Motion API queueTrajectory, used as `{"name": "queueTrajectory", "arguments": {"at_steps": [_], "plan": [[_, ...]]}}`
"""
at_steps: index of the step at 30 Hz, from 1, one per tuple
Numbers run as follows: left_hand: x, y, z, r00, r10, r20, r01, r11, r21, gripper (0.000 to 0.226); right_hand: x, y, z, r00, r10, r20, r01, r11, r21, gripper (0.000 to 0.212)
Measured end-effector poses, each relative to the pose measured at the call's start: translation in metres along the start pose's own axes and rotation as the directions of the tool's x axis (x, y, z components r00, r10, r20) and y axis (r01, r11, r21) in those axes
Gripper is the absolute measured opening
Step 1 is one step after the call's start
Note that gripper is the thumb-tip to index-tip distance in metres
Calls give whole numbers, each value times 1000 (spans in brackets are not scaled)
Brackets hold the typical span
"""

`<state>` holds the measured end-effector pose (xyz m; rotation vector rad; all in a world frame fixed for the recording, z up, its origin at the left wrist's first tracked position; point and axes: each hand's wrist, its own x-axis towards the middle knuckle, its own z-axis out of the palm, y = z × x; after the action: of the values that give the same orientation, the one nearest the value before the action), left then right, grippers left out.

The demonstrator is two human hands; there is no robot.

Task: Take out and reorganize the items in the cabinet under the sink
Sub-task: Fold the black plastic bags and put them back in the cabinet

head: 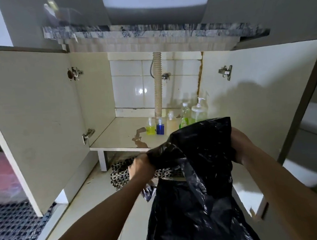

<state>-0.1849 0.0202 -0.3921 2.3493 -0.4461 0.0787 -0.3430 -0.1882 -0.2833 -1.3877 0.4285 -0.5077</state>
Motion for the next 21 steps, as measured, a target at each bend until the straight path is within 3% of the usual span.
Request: {"name": "queueTrajectory", "arguments": {"at_steps": [5, 8, 10, 12, 15, 19, 21], "plan": [[14, 4, -46, 992, -31, -120, 33, 999, 14, 26, 13, 14, -20, 979, -19, -201, -35, 965, -261, 19], [13, 12, -60, 982, 33, -185, -16, 995, 95, 20, 15, 7, -15, 941, -177, -288, 27, 889, -458, 35], [10, 22, -64, 976, 88, -201, -41, 973, 225, 19, 4, -5, 7, 916, -339, -214, 156, 793, -589, 40], [6, 33, -65, 972, 136, -190, -71, 947, 313, 18, -14, -13, 42, 900, -436, -7, 303, 637, -709, 46], [2, 44, -67, 962, 203, -180, -133, 931, 340, 17, -25, 5, 87, 898, -319, 303, 411, 365, -835, 81], [-4, 43, -77, 953, 243, -180, -162, 914, 372, 16, -18, 58, 106, 915, -208, 346, 346, -35, -938, 102], [-6, 39, -84, 955, 250, -158, -169, 900, 402, 15, -10, 70, 101, 930, -229, 287, 280, -61, -958, 80]]}}
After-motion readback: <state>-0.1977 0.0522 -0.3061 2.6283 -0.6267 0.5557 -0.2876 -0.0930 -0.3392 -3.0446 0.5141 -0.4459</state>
